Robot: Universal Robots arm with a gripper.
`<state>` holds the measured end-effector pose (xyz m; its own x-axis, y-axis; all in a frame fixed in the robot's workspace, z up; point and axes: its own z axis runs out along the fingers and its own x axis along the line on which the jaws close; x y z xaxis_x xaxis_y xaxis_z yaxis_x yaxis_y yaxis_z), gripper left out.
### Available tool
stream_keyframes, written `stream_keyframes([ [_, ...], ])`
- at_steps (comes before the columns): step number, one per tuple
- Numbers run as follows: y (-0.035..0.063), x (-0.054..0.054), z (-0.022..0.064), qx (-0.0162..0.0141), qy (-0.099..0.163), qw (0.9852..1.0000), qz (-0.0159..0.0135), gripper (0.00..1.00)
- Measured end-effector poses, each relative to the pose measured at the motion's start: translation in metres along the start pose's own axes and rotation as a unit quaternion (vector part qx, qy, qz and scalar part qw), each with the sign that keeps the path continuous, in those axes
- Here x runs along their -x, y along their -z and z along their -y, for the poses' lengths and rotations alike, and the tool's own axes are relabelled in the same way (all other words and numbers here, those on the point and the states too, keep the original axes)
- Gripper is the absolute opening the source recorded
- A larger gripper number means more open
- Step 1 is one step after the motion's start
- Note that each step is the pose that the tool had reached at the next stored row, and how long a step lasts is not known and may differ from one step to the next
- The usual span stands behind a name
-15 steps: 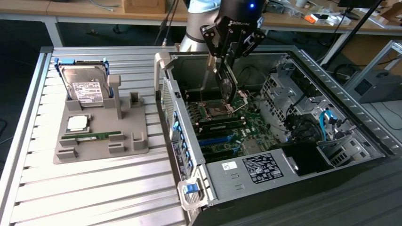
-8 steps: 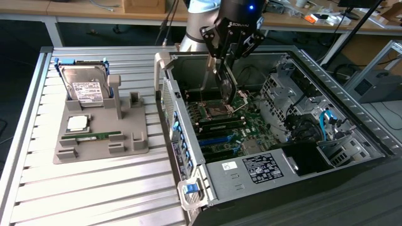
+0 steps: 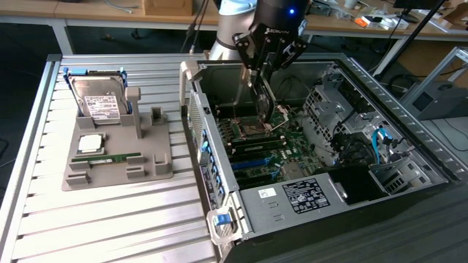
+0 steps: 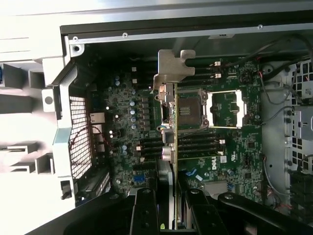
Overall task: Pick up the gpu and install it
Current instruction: 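Pick up the gpu and move the gpu toward the slot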
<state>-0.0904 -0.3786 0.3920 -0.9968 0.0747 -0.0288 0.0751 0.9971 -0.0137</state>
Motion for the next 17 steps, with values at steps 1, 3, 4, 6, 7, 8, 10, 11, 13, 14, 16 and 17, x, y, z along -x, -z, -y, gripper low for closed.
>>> stream_keyframes([
  [1, -0.0015, 0.0, 0.0002, 0.0, 0.0, 1.0, 0.0, 0.27],
  [3, -0.0034, 0.0, 0.0003, 0.0, 0.0, 1.0, 0.0, 0.27],
  [4, -0.0043, 0.0, 0.0003, 0.0, 0.0, 1.0, 0.0, 0.27],
  [6, -0.006, 0.0, 0.0003, 0.0, 0.0, 1.0, 0.0, 0.27],
  [7, -0.0066, 0.0, 0.0003, 0.0, 0.0, 1.0, 0.0, 0.27],
  [8, -0.007, 0.0, 0.0003, 0.0, 0.0, 1.0, 0.0, 0.27],
  [10, -0.0099, 0.0, 0.0004, 0.0, 0.0, 1.0, 0.0, 0.27],
  [11, -0.0127, 0.0, 0.0005, 0.0, 0.0, 1.0, 0.0, 0.27],
  [13, -0.0177, 0.0, 0.0009, 0.0, 0.0, 1.0, 0.0, 0.27],
  [14, -0.0187, 0.0, 0.0009, 0.0, 0.0, 1.0, 0.0, 0.27],
  [16, -0.0198, 0.0, 0.0009, 0.0, 0.0, 1.0, 0.0, 0.27],
  [17, -0.0203, 0.0, 0.0009, 0.0, 0.0, 1.0, 0.0, 0.27],
])
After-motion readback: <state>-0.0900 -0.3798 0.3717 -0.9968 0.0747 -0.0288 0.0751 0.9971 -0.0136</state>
